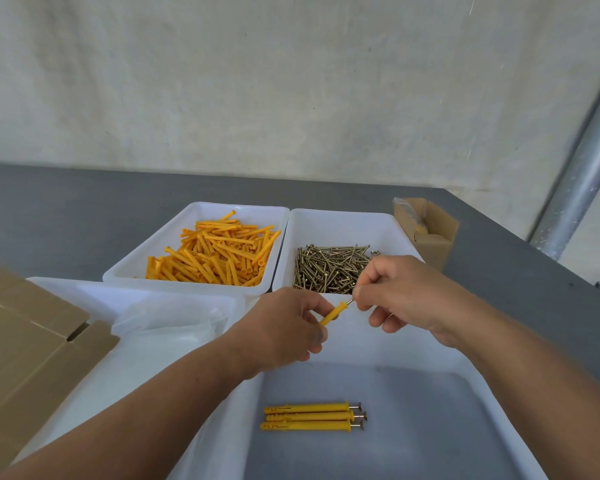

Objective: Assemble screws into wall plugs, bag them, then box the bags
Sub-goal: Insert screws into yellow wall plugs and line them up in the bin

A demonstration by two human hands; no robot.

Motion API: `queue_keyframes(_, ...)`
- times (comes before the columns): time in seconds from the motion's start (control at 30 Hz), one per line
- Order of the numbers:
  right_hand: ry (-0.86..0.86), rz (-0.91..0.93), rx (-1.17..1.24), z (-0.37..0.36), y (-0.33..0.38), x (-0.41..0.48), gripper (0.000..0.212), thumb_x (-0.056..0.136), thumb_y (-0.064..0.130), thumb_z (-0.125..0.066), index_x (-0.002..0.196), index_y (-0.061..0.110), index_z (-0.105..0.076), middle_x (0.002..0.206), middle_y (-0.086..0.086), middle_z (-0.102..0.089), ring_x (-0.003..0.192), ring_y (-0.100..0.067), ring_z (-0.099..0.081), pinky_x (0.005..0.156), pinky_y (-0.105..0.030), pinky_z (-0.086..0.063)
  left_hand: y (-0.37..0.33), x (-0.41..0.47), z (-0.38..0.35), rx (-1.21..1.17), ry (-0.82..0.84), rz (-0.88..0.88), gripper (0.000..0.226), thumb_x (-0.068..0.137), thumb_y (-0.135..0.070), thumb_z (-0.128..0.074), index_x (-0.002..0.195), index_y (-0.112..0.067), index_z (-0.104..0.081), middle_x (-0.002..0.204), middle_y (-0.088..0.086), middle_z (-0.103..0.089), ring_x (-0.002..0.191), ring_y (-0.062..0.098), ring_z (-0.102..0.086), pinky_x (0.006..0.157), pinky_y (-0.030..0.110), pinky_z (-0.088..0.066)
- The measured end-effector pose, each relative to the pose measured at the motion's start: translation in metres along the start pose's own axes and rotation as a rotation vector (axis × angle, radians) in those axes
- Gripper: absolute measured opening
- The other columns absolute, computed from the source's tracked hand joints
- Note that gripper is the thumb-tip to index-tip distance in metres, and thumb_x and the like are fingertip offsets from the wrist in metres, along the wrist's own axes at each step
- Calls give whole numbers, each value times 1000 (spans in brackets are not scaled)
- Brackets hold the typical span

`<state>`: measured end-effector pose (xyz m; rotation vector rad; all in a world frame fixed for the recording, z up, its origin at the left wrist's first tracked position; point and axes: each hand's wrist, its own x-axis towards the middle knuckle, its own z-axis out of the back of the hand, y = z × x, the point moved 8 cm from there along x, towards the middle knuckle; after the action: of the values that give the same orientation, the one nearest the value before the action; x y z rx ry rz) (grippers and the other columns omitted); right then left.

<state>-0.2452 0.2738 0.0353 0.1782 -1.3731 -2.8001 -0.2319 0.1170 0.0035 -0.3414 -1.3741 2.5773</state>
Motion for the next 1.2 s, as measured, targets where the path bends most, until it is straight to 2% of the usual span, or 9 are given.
queue_keyframes(0.07,55,10,-79,-6,1,-2,2,88,15,-66,88,17,-66,78,1,-71,60,-8,-69,53,-20,-52,-1,0,0,103,-13,-26,19,90,-11,-61,100,-26,-69,78,-1,-70,76,12,-69,77,32,-60)
queue_keyframes(0.13,104,29,-160,-11,3,-4,3,90,15,-63,90,18,-65,81,-1,-71,63,-9,-70,57,-22,-55,-4,1,-2,229,-11,-70,19,89,-13,-61,100,-27,-69,79,-5,-71,73,6,-65,73,25,-57)
queue_keyframes(0.2,146,46,-243,-16,4,-6,6,92,14,-61,90,20,-62,83,-3,-72,68,-11,-72,65,-28,-60,-5,0,-5,340,1,-104,21,88,-14,-62,102,-27,-70,75,-12,-67,70,3,-60,66,16,-48)
queue_keyframes(0.3,242,53,-402,-27,2,-9,14,93,12,-56,91,26,-58,85,-4,-74,71,-14,-73,73,-34,-61,-6,-1,-12,488,36,-137,21,88,-16,-63,105,-27,-70,70,-17,-58,70,2,-55,67,15,-43)
queue_keyframes(0.43,371,45,-599,-45,-6,-13,19,94,10,-53,92,28,-61,88,-6,-76,71,-14,-73,60,-21,-57,-4,-4,-23,666,113,-179,27,91,-16,-58,115,-25,-67,98,-6,-70,96,11,-60,84,24,-48)
queue_keyframes(0.57,451,26,-728,-58,-17,-12,20,92,8,-52,99,23,-63,87,-6,-75,53,-8,-62,38,-11,-39,-2,-6,-33,781,201,-215,28,93,-18,-57,119,-25,-65,109,-3,-70,103,14,-60,89,28,-48)
queue_keyframes(0.77,566,24,-823,-78,-31,-12,18,91,10,-56,85,27,-57,83,-7,-72,64,-16,-64,43,-13,-42,7,-10,-45,856,344,-198,34,92,-12,-56,123,-25,-61,113,0,-68,104,17,-60,93,32,-49)
queue_keyframes(0.97,607,9,-905,-87,-43,-10,21,88,11,-55,99,27,-63,96,-7,-76,57,-13,-61,41,-14,-41,8,-13,-48,859,399,-179,39,90,-7,-55,123,-27,-62,113,-1,-67,106,17,-60,95,35,-48)
queue_keyframes(1.2,613,6,-856,-81,-35,-12,21,91,21,-56,108,16,-67,75,-2,-67,52,-10,-57,45,-15,-42,3,-10,-42,737,335,-204,31,90,-26,-63,120,-31,-64,113,-5,-69,106,12,-58,87,21,-44)
